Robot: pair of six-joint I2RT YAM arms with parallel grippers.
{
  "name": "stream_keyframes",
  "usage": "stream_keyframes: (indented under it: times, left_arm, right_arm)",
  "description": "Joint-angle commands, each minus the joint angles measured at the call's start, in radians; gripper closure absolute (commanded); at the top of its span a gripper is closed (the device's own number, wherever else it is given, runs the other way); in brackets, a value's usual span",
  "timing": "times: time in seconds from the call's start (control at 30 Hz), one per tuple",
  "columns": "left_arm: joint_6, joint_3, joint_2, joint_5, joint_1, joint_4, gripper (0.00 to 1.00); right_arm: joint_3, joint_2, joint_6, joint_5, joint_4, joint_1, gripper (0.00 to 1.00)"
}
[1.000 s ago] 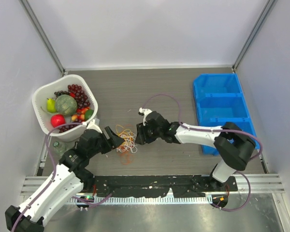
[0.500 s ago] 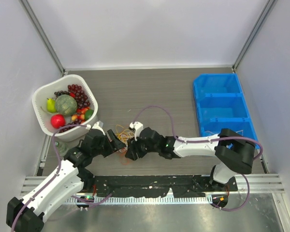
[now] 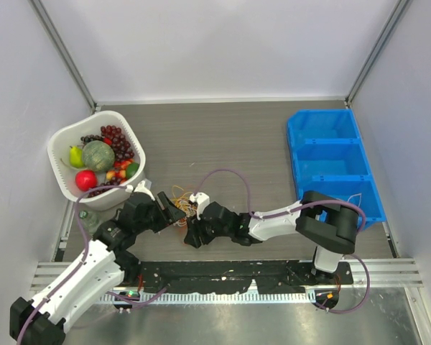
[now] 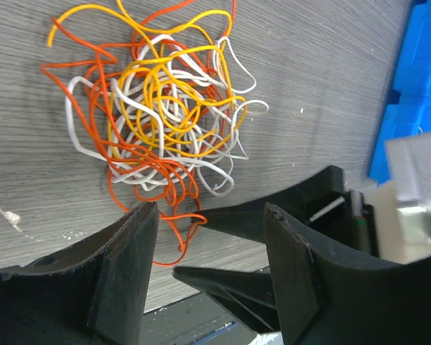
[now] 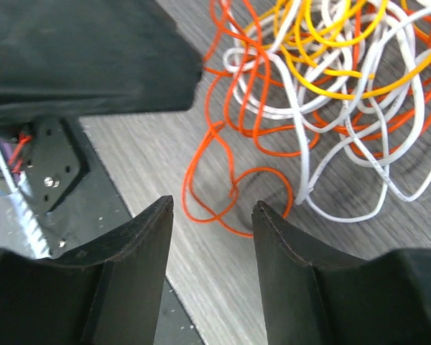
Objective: Untangle the cables
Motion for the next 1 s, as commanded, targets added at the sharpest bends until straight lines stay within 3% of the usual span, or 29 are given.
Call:
stream_keyframes:
  times: [0.0,0.07,0.13,0.27,0.4,0.57,0.67,0.97]
  left_arm:
    - [-0.001,0.007,0.032,0.071,0.003,0.073,0.37]
    - [0.003,0.013,0.050,0.083,0.003,0.085,0.37]
    - [0.003,0.013,0.063,0.106,0.003,0.113,0.37]
    - [-0.018,-0.004,0.092,0.164,0.003,0.238,0.40]
    - [-0.055,-0.019,0.207,0.233,0.003,0.406,0.44]
    - [-0.047,-0.032,0.371,0.170,0.003,0.469,0.53]
    - [-0.047,-0.064,0.432,0.163,0.003,0.549,0.53]
    - [0.015,-0.094,0.439,0.072,0.013,0.478,0.54]
  right_arm:
    - [0.054,0.047,0.000,0.061,0.040,0.011,0.49]
    - [0.042,0.046,0.000,0.061,0.058,0.017,0.53]
    - [0.021,0.032,-0.001,0.061,0.087,0.019,0.74]
    - [-0.037,-0.018,0.006,0.058,0.138,0.022,0.99]
    - [-0.108,-0.061,0.015,0.035,0.195,0.023,0.99]
    - [-0.154,-0.136,0.028,0.035,0.230,0.028,0.99]
    - [-0.166,-0.268,0.002,0.061,0.158,0.032,0.99]
    - [-0.186,-0.832,-0.103,0.269,-0.057,0.034,0.99]
